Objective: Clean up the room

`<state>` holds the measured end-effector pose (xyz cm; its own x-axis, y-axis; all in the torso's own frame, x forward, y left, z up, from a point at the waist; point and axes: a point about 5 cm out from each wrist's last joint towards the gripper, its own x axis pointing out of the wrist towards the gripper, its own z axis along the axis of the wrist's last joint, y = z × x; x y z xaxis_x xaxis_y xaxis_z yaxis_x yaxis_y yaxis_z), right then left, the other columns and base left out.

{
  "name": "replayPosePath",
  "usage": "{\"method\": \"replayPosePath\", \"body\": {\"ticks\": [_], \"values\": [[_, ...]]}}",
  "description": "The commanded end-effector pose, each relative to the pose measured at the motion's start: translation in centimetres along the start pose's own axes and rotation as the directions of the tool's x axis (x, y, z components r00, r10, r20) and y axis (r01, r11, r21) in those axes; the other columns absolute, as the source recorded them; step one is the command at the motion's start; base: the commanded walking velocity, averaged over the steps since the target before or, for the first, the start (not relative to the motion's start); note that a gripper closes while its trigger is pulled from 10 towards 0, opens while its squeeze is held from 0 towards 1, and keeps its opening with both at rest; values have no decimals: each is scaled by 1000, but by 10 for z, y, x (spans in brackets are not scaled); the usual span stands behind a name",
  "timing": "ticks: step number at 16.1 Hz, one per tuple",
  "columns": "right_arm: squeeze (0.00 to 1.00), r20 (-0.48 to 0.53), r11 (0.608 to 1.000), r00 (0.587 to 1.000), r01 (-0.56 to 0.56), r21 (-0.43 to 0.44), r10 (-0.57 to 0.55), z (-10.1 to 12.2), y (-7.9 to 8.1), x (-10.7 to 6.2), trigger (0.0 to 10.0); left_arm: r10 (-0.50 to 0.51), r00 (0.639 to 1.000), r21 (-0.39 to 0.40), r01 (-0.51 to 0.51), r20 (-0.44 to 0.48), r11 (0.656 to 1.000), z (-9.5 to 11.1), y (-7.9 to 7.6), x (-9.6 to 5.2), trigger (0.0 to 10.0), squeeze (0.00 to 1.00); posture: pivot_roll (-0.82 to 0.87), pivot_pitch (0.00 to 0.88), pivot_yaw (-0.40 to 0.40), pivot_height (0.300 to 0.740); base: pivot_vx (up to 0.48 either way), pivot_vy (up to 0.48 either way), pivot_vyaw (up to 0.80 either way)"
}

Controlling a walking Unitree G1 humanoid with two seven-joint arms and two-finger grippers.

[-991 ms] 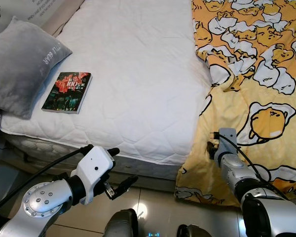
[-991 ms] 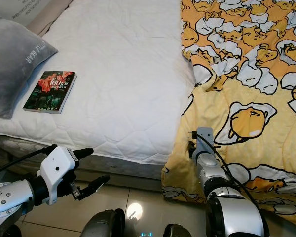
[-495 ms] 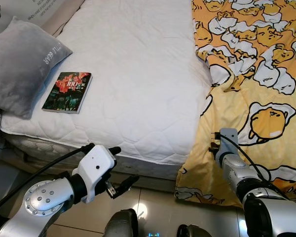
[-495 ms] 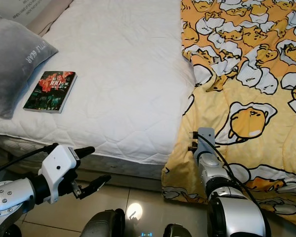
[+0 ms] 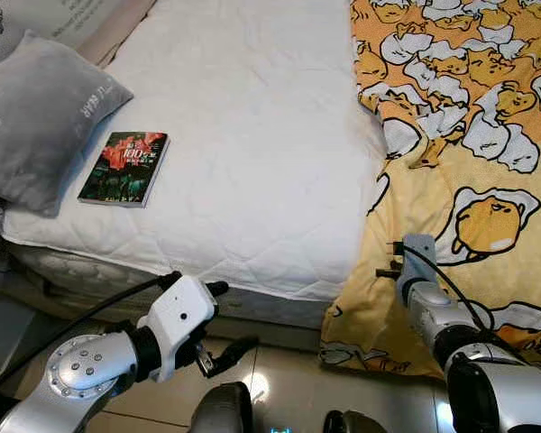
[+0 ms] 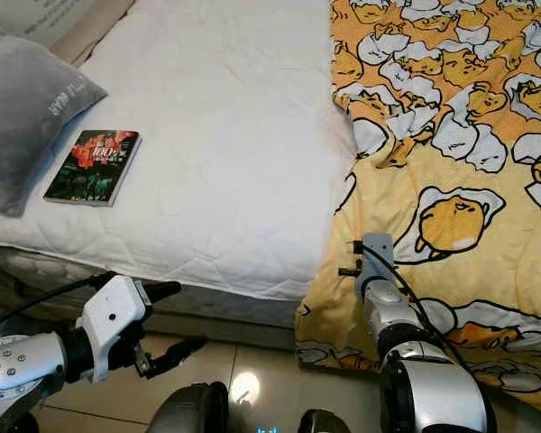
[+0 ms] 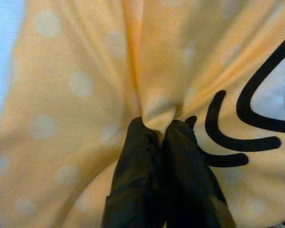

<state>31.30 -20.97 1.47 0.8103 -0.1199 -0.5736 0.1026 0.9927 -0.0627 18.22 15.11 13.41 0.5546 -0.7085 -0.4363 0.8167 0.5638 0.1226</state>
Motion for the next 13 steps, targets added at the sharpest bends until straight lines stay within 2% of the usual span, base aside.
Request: {"method": "replayPosePath", "body": {"ticks": [1, 6, 7, 13], "values": [[0, -17, 998, 998, -58, 5, 58, -13, 5, -2, 0, -20, 1000, -8, 19, -25, 1000, -6, -1, 0, 10000, 0, 287, 117, 39, 740, 0, 0, 0], [0, -10, 985, 985, -173, 14, 173, -44, 15, -14, 0, -10, 1000, -13, 9, -13, 1000, -7, 1, 4, 10000, 0, 264, 87, 33, 740, 0, 0, 0], [0, 3, 977, 977, -213, 14, 213, -53, 19, -22, 0, -6, 1000, -19, 5, -10, 1000, -7, 0, 4, 10000, 0, 258, 78, 34, 740, 0, 0, 0], [0, 40, 919, 918, -394, -12, 394, -54, 35, -63, 0, 19, 1000, -33, -20, -7, 999, -12, 0, 6, 10000, 0, 226, 7, 28, 740, 0, 0, 0]]}}
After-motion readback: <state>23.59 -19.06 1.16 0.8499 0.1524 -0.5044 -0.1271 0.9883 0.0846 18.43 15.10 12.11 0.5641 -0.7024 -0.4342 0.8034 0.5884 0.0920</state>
